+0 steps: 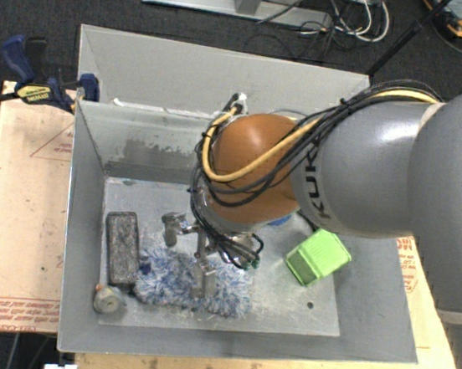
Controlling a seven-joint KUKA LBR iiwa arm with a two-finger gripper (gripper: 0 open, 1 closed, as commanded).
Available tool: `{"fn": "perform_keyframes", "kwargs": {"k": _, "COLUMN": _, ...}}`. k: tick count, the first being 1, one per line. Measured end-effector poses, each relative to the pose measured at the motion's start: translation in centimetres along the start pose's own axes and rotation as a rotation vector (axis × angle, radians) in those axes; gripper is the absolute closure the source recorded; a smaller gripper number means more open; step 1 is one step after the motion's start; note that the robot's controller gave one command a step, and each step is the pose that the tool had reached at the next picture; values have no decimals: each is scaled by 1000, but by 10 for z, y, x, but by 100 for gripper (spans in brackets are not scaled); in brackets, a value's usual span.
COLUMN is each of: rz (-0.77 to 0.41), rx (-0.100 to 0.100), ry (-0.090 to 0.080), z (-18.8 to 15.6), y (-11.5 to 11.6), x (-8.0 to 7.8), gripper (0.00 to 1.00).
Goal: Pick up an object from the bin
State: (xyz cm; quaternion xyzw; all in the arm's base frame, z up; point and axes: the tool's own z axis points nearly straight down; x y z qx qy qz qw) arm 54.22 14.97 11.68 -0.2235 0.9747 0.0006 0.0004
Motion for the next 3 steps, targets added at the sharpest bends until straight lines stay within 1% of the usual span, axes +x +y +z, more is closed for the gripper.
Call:
{"fn": "perform_keyframes", "kwargs": {"k": 1, "rz": 132, "rx": 0, "ry": 3, "z": 46, "y": -3, "x": -9, "gripper": 0}}
{"fn": "perform_keyframes", "kwargs": {"k": 2, "rz": -110, "rx": -2, "ry": 1, "z": 46, "y": -3, "x": -2, "gripper": 100}}
{"fn": "perform_keyframes", "kwargs": {"k": 3, "rz": -110, "rx": -2, "ry": 1, "z": 46, "y": -3, "x": -2, "gripper": 100}}
